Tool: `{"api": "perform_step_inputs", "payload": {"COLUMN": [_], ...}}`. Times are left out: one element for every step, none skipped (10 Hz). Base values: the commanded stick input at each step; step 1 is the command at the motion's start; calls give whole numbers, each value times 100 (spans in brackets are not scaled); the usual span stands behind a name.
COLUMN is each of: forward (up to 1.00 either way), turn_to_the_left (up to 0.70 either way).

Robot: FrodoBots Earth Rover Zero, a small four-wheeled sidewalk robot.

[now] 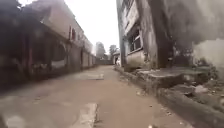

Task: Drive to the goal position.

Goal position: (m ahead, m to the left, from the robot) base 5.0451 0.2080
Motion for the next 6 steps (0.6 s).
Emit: {"api": "perform_step_inputs", "payload": {"forward": [100,100,100,100,100,100], "turn_to_the_left": [0,0,0,0,0,0]}}
